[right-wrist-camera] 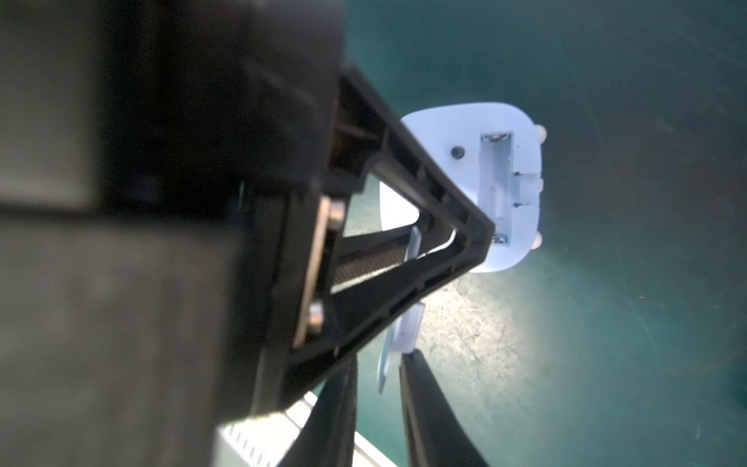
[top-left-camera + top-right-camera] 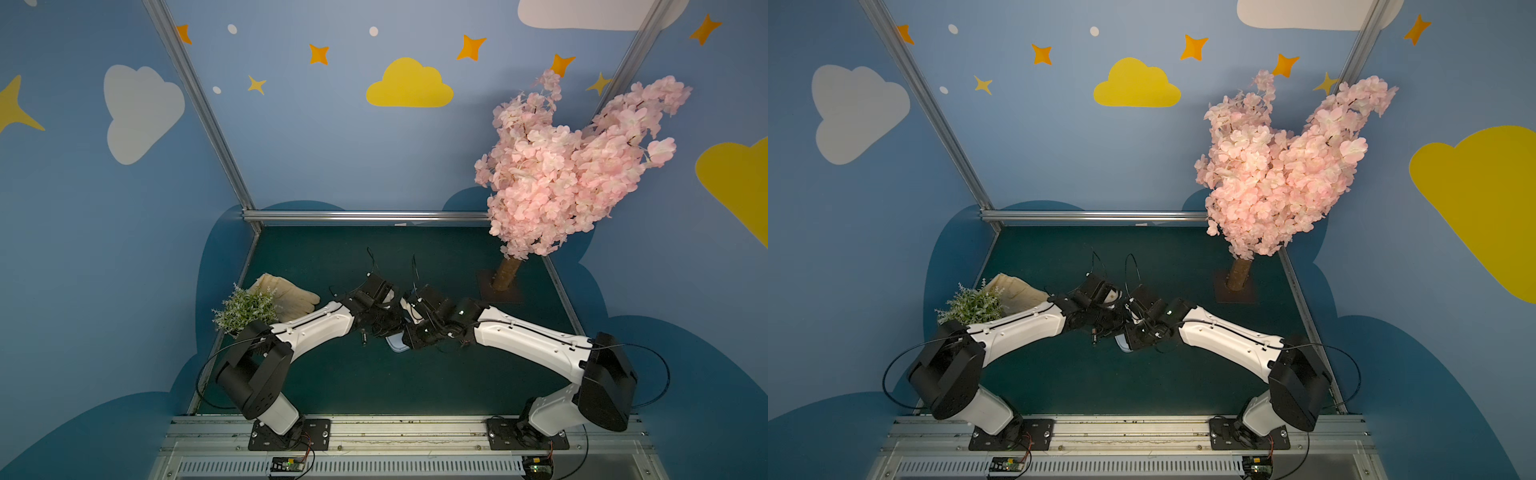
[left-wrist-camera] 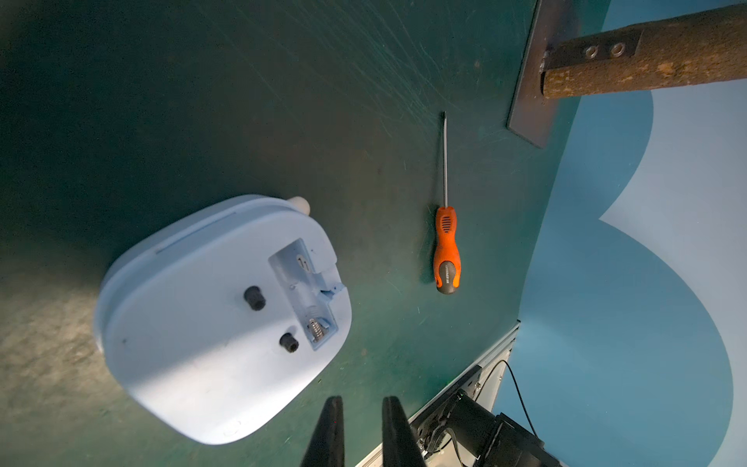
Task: Remove the battery from the alarm
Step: Pick up the cover from the center of the board.
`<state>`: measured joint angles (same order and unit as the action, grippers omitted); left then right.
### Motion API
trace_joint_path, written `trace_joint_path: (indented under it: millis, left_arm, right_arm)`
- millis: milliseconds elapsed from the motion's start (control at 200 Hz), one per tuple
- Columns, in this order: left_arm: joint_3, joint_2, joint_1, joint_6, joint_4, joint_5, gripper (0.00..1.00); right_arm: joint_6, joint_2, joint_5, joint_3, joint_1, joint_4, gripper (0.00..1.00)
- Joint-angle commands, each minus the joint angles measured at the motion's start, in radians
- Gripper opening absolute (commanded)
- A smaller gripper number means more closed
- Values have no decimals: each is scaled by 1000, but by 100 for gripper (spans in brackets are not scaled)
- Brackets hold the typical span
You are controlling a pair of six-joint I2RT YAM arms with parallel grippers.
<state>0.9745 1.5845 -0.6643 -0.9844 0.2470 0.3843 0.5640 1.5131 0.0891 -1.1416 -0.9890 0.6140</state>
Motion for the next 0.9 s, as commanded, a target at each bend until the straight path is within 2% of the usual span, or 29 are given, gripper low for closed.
trace_joint_path:
  millis: [0, 355, 896]
  left_arm:
    - [24, 12, -5, 1, 16, -7, 15]
    - [19, 9, -6, -5, 4, 3, 15]
    - [20, 14, -14, -19, -13, 16, 15]
  right_arm:
    - [-2, 16, -96, -56, -15, 58, 25]
    - [-27, 62, -130, -115, -20, 74, 23]
    - [-26, 88, -181, -121, -22, 89, 20]
